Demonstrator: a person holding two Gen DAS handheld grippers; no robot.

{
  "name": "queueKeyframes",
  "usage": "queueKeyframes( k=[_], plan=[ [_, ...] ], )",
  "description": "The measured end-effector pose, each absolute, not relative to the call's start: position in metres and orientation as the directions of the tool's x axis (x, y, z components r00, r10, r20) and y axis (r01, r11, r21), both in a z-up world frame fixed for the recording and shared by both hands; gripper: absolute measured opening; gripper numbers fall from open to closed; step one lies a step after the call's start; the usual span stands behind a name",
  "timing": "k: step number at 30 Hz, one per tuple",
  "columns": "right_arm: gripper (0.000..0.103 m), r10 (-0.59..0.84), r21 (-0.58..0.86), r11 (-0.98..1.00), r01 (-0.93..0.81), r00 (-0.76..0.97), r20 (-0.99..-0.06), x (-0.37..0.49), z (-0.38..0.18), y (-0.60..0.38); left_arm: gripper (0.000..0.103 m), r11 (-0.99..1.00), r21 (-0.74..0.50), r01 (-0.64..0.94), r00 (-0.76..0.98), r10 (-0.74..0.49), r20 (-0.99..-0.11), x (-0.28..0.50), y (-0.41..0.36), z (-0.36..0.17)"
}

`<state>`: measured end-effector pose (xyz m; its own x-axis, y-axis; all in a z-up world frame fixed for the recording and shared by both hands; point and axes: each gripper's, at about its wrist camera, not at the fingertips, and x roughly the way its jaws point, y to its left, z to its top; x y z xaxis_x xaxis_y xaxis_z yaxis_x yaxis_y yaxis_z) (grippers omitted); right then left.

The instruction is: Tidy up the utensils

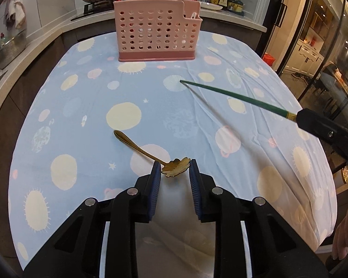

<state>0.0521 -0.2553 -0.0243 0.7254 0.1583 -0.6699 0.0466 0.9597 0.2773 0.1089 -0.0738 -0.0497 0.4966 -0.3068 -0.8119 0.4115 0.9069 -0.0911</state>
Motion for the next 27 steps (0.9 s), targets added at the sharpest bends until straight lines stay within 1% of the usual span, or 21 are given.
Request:
queueKeyframes(
  k=[6, 7, 9, 15, 21, 27],
  plan=[
    [0.007, 0.166, 0.276, 0.961, 0.032, 0.73, -0.663, 0.053, -0.02, -0.249, 0.023, 0.915, -0.099, 0.39, 0.541, -0.315, -0.78, 0.112, -0.06, -0.026],
    [0.007, 0.168, 0.276, 0.961, 0.029, 0.73, -0.663, 0.053, -0.02, -0.248, 0.019, 0.916, -0.1, 0.388, 0.545, -0.316, -0.777, 0.113, -0.058, -0.024],
    [0.007, 0.168, 0.273, 0.962, 0.027, 0.73, -0.663, 0.054, -0.019, -0.246, 0.005, 0.917, -0.105, 0.385, 0.548, -0.319, -0.773, 0.117, -0.055, -0.021],
    [0.007, 0.166, 0.268, 0.963, 0.025, 0.727, -0.666, 0.055, -0.019, -0.242, 0.005, 0.922, -0.108, 0.372, 0.562, -0.316, -0.764, 0.126, -0.049, -0.019],
    [0.007, 0.159, 0.265, 0.964, 0.035, 0.722, -0.673, 0.057, -0.021, -0.244, 0.005, 0.929, -0.124, 0.349, 0.539, -0.307, -0.785, 0.134, -0.037, -0.029],
    [0.007, 0.161, 0.262, 0.964, 0.034, 0.711, -0.684, 0.059, -0.025, -0.24, 0.007, 0.931, -0.147, 0.333, 0.486, -0.303, -0.82, 0.123, -0.032, -0.047]
  ],
)
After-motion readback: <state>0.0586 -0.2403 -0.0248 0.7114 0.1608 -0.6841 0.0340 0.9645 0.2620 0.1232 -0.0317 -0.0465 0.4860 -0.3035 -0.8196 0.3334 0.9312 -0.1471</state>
